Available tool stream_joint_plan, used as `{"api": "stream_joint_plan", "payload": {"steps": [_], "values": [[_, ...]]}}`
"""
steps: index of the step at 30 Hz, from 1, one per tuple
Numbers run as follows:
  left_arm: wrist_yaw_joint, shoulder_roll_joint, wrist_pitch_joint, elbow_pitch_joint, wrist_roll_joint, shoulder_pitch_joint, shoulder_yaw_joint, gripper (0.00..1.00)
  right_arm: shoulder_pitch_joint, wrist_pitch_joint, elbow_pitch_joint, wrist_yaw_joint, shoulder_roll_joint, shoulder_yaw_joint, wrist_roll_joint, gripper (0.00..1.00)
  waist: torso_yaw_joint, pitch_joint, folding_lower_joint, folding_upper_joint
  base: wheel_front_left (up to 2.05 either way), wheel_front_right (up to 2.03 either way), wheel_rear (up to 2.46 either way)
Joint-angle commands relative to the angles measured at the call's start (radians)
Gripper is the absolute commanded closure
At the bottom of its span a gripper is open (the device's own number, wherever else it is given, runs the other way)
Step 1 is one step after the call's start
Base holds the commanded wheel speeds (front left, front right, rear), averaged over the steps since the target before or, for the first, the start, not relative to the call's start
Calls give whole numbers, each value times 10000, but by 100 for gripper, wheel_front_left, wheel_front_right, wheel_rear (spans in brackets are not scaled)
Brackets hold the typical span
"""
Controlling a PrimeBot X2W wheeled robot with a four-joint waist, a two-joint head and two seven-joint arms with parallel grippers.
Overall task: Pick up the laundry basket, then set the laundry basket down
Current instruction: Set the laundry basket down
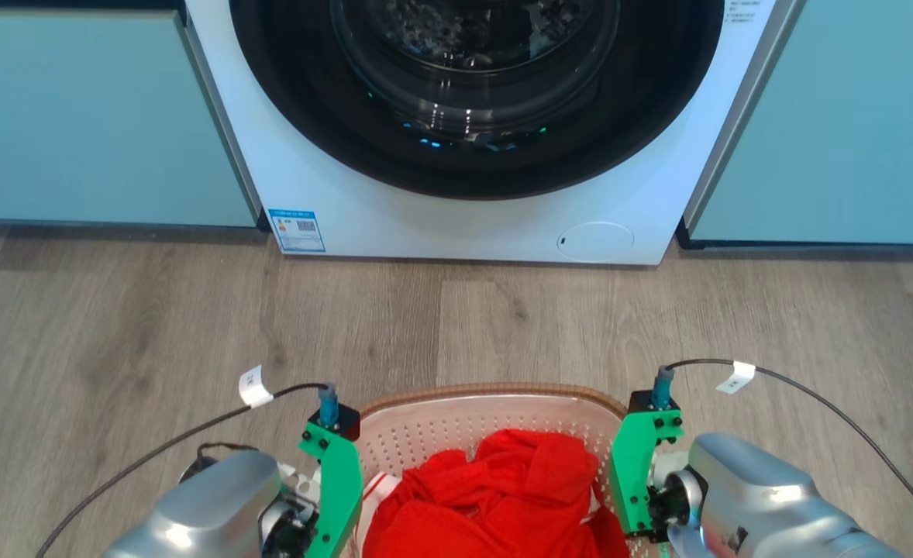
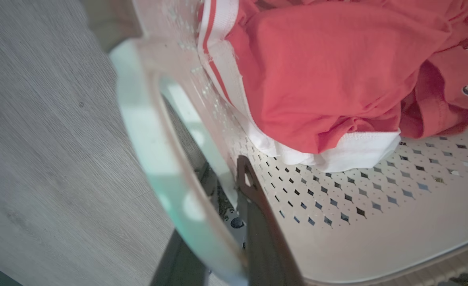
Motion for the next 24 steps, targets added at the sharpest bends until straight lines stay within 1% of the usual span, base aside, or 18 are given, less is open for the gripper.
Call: {"api": "stream_joint_plan", "payload": {"steps": [1, 8, 13, 19, 24], "values": [[-178, -170, -16, -348, 69, -517, 11, 100, -704, -247, -452, 177, 438, 62, 30, 100, 1, 76, 0, 0, 0, 0, 0], [-178, -252, -192, -253, 157, -660, 11, 100, -942, -418, -324, 177, 438, 152, 43, 100, -5, 540, 0, 0, 0, 0, 0], [-178, -301, -436, -132, 295, -916, 11, 100, -1213, -744, -237, 177, 438, 128, 44, 100, 17, 1156, 0, 0, 0, 0, 0], [-178, -432, -1139, 74, 540, -1469, 11, 100, -1781, -1516, 60, 177, 438, 58, -131, 100, 22, 2393, 0, 0, 0, 0, 0], [-178, -673, -1865, 561, 833, -1980, 11, 100, -2238, -2195, 321, 177, 438, -30, -258, 100, 39, 3542, 0, 0, 0, 0, 0]]}}
